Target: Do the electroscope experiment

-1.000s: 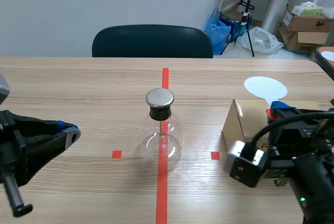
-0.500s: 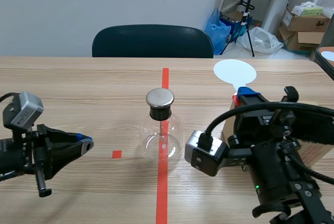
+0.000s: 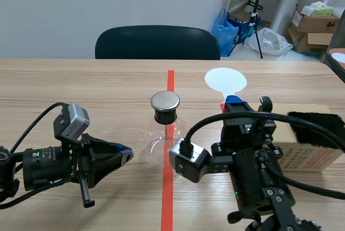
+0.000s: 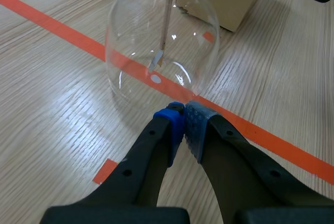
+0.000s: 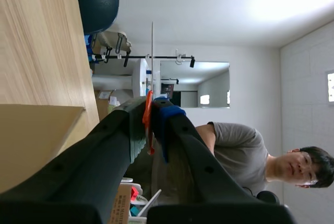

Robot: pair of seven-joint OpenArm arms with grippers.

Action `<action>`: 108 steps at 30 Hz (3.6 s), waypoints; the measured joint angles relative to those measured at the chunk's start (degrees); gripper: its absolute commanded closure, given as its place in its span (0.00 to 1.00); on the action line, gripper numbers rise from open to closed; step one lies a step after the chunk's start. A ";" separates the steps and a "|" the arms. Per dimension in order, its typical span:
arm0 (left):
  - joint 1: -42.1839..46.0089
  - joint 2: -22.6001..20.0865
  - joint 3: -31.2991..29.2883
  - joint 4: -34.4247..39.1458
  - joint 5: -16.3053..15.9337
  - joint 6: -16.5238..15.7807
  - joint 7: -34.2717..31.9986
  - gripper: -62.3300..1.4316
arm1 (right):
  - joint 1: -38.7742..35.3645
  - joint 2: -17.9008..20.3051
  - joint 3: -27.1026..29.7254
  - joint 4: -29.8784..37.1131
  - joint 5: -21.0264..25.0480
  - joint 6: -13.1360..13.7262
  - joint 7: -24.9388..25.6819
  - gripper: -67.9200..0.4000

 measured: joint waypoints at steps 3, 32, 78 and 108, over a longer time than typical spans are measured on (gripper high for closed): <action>-0.09 0.55 0.20 0.02 -0.02 0.37 -0.02 0.91 | 0.61 -0.17 -1.03 -2.05 0.00 -0.26 -1.42 0.98; -0.09 1.38 0.37 0.04 -0.07 4.70 1.27 0.91 | 1.16 -0.76 -1.33 -2.51 0.00 -3.45 -3.96 0.98; -0.09 1.38 0.37 0.04 -0.07 4.70 1.27 0.91 | 1.16 -0.76 -1.33 -2.51 0.00 -3.45 -3.91 0.98; -0.09 1.38 0.37 0.04 -0.07 4.70 1.25 0.91 | 1.16 -0.76 -1.33 -2.51 0.00 -3.45 -3.74 0.98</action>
